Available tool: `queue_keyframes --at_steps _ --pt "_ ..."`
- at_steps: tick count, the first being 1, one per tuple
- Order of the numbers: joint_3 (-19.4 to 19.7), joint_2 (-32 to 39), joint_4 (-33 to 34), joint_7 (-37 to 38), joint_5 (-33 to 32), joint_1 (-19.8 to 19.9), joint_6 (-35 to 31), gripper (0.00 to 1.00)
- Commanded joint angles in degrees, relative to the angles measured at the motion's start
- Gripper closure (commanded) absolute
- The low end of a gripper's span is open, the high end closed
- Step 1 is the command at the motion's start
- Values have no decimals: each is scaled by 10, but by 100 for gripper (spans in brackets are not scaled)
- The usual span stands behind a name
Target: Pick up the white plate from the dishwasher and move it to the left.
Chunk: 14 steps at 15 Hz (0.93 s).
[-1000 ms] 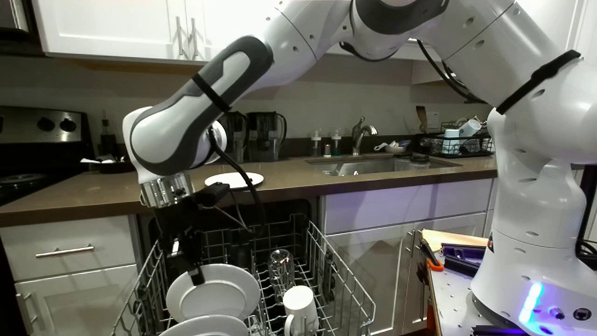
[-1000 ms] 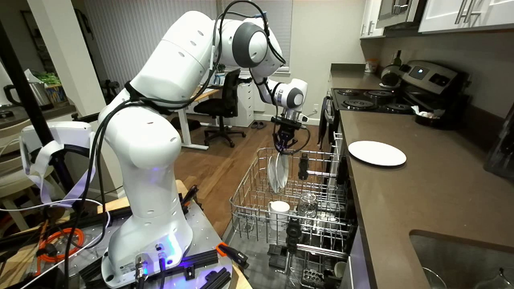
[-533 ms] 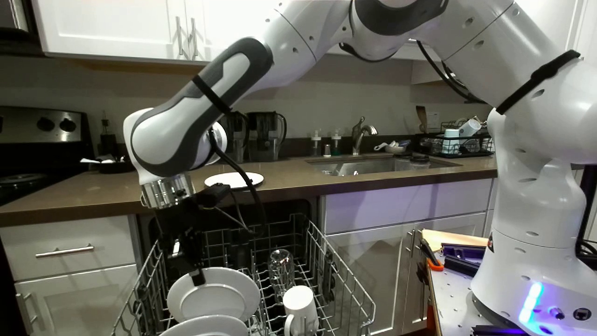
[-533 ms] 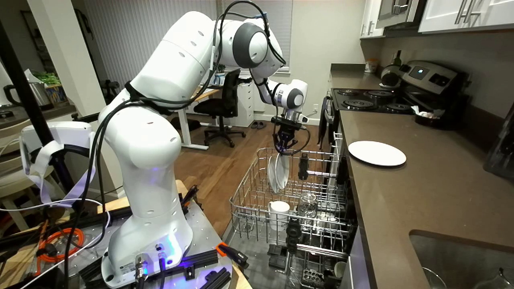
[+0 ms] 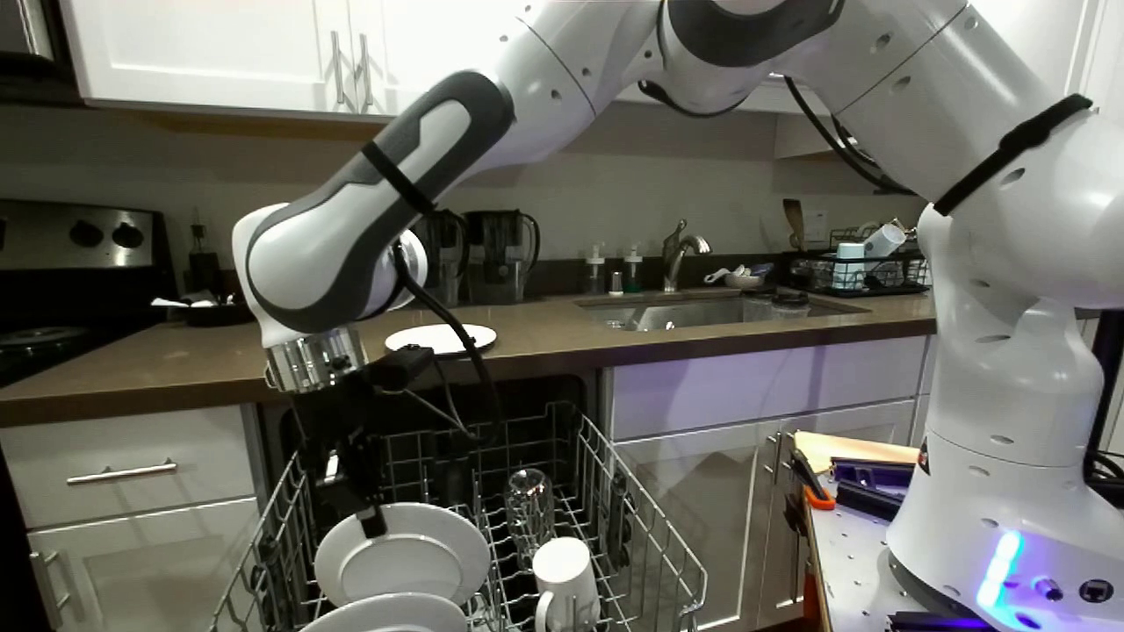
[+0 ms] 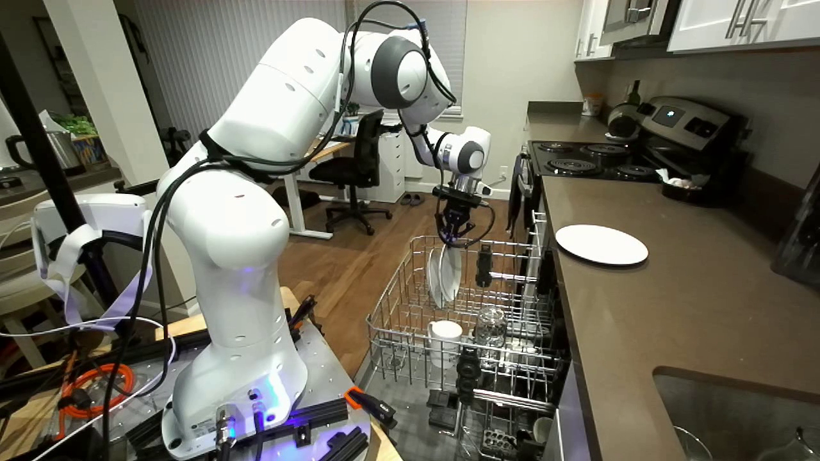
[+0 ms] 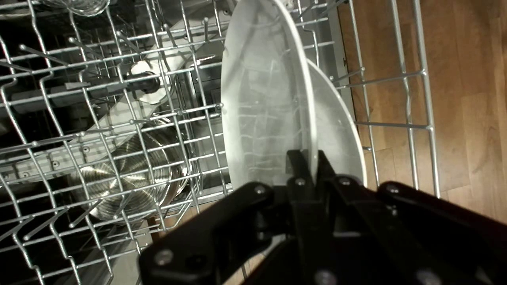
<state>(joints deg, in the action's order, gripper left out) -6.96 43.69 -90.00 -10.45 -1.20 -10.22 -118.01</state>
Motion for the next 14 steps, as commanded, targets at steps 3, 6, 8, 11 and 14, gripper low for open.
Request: queue_keyframes --at_steps 3,6,8,11,14 --pt "-5 2 3 3 -4 4 2 93" --pt "-5 2 3 3 -4 4 2 93" --pt "-5 2 3 3 -4 4 2 93" --pt "-5 2 3 3 -4 4 2 98" --pt "0 -16 -9 20 -9 -2 12 98"
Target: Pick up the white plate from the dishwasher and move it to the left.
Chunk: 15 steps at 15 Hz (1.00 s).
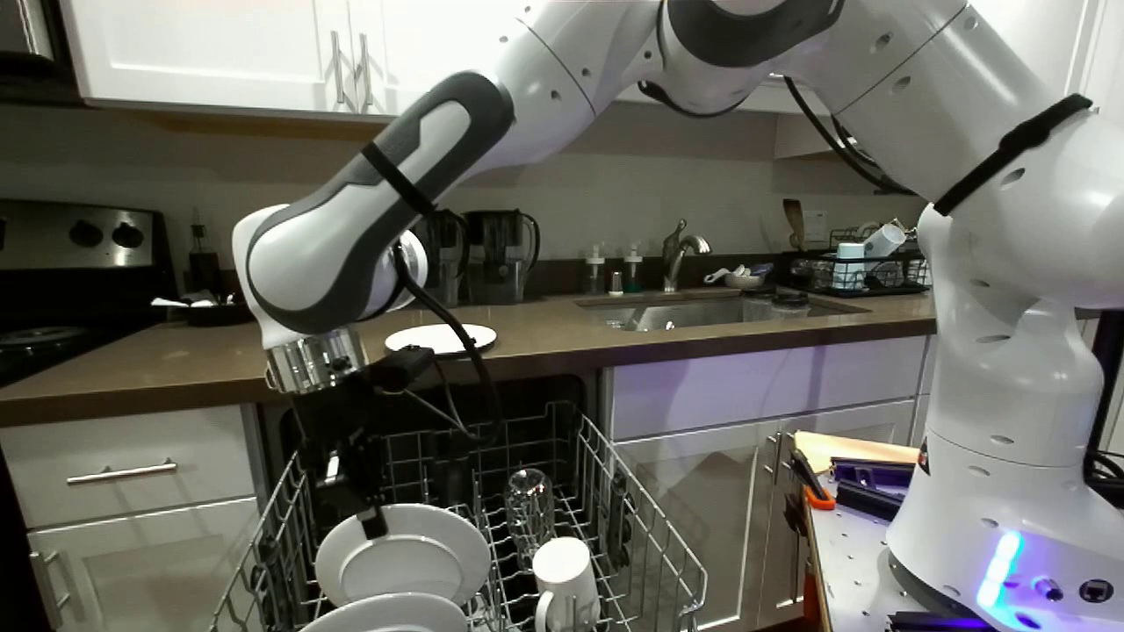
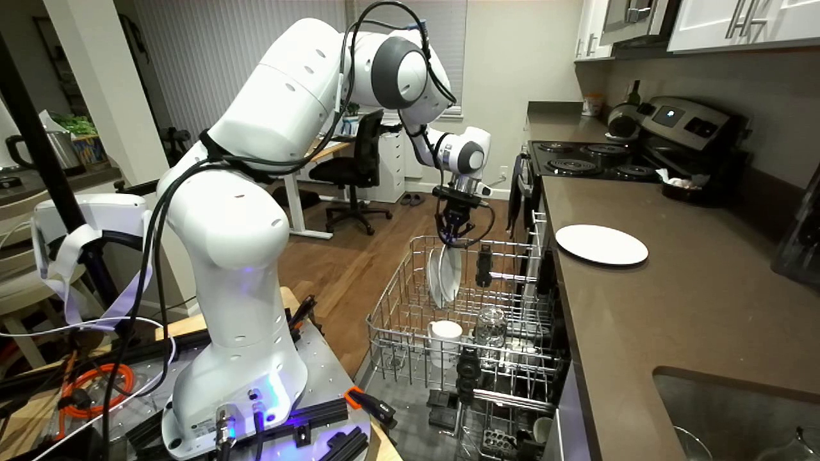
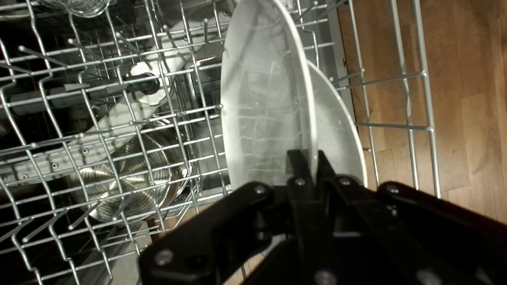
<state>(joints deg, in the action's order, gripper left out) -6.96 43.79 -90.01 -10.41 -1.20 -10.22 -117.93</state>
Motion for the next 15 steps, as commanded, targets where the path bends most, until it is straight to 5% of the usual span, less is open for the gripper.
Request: queue_keyframes --at_steps 1,15 --pt "1 -21 -13 25 -10 -3 14 98" --pt "2 -73 -50 53 -11 -9 30 98"
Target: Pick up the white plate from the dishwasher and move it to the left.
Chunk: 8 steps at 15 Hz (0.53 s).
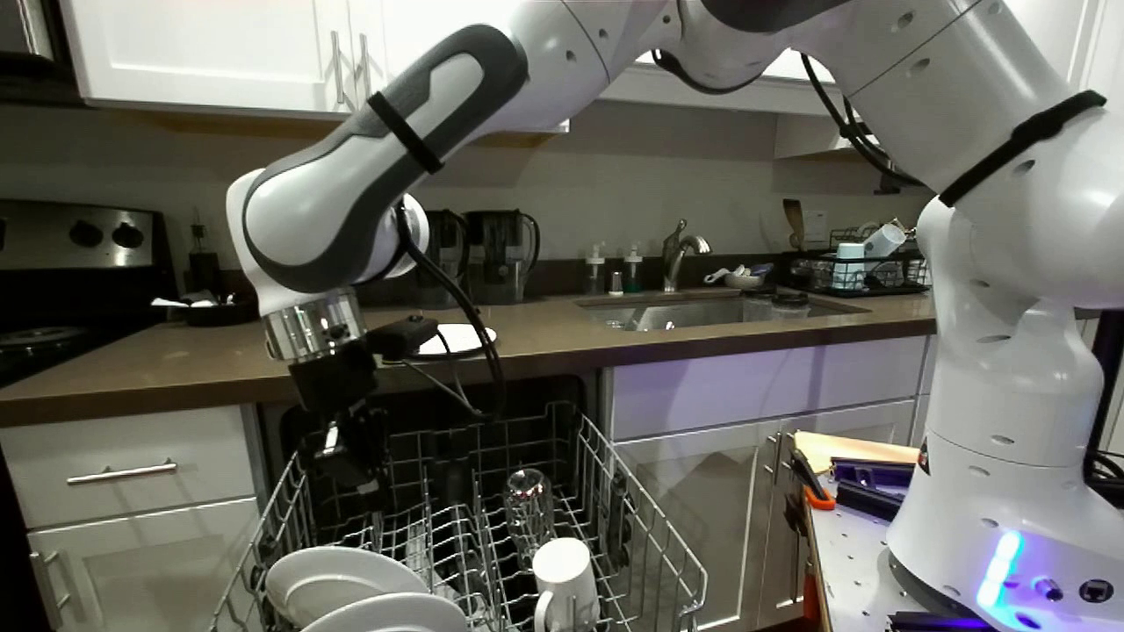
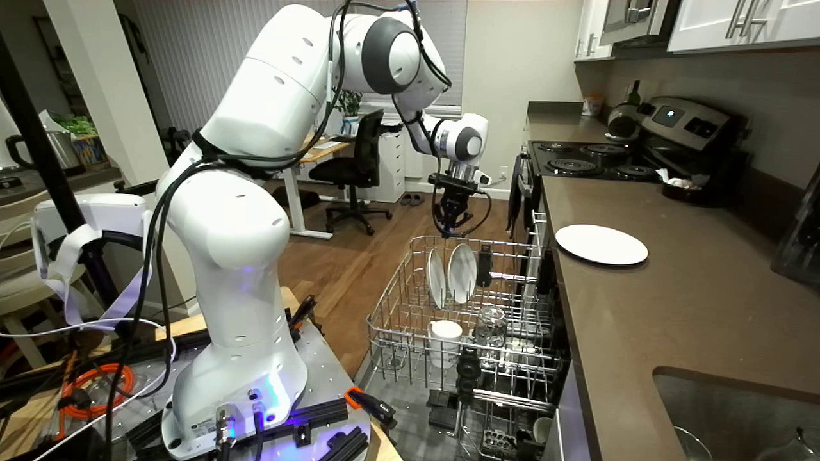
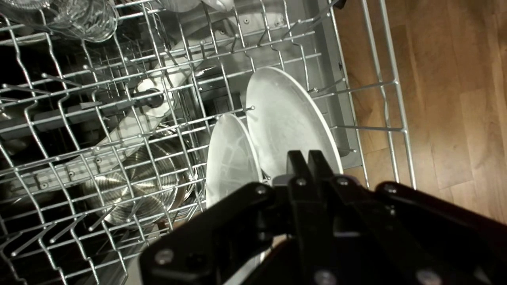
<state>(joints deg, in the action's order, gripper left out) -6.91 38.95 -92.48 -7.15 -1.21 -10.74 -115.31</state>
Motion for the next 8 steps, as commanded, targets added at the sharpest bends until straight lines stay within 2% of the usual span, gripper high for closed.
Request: queue_keyframes --at_steps 1,2,3,4,8 --pt "2 -26 -27 20 -11 -4 4 98" --pt "2 -27 -29 21 -11 -4 3 98" --pt "-4 -3 -3 3 -3 3 2 98" --pt "-4 -3 -3 3 -3 3 2 93" --pt "-4 -1 -3 3 -3 3 1 93"
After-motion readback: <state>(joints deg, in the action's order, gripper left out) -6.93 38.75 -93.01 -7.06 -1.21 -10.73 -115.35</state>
